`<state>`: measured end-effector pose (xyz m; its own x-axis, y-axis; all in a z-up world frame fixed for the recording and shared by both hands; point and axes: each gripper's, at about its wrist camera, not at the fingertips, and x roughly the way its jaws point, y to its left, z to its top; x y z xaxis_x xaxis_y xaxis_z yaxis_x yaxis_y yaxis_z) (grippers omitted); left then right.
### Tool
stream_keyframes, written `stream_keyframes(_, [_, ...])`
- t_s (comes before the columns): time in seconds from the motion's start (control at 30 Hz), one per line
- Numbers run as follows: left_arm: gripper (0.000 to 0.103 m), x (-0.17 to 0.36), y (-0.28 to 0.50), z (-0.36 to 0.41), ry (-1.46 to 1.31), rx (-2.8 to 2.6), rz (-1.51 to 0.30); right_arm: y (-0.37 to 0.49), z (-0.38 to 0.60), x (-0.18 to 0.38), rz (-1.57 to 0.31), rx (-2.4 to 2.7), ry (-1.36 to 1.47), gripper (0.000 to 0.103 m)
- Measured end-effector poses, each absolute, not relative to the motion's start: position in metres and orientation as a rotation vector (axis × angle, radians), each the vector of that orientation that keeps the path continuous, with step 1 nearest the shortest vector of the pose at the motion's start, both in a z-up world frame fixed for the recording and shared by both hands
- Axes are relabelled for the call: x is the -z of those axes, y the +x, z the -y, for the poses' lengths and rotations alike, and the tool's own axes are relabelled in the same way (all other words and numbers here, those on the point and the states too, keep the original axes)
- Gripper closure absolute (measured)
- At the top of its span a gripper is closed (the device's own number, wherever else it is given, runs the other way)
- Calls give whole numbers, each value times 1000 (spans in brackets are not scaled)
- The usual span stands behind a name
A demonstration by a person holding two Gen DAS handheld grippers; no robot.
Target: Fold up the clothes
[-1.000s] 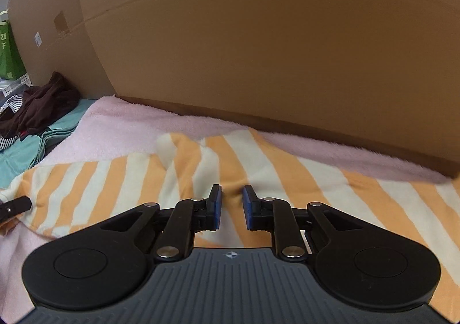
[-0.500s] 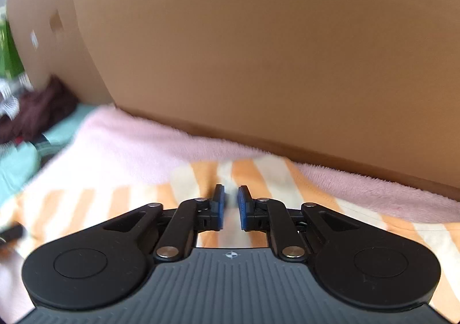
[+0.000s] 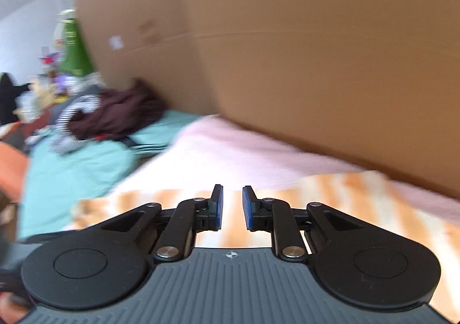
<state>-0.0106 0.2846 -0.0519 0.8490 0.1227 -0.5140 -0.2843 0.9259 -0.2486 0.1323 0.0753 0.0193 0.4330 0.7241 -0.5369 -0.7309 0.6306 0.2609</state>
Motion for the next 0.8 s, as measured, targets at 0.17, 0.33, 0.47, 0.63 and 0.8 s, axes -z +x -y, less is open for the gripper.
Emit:
stream_keyframes(0.17, [49,39,-51,-296,-363,-117,-492,106,-97,-40,-594,-982,-112,83])
stream_keyframes(0.33, [50,16,-92,-339,-398,-134,-459,88,-95,-33,-623,-1019,-56,81])
stream_keyframes(0.47, [74,-2,-78,-382,-315,-253,-463,69,-91,-15,-659,-988,-15,81])
stream_keyframes(0.63, [85,9,-12,-394,-177,-101,-599,29,-64,4,-624,-892,-70,81])
stream_keyframes(0.8, [95,34,9,-370,-23,-49,-681,4,-29,11,-591,-815,-63,81])
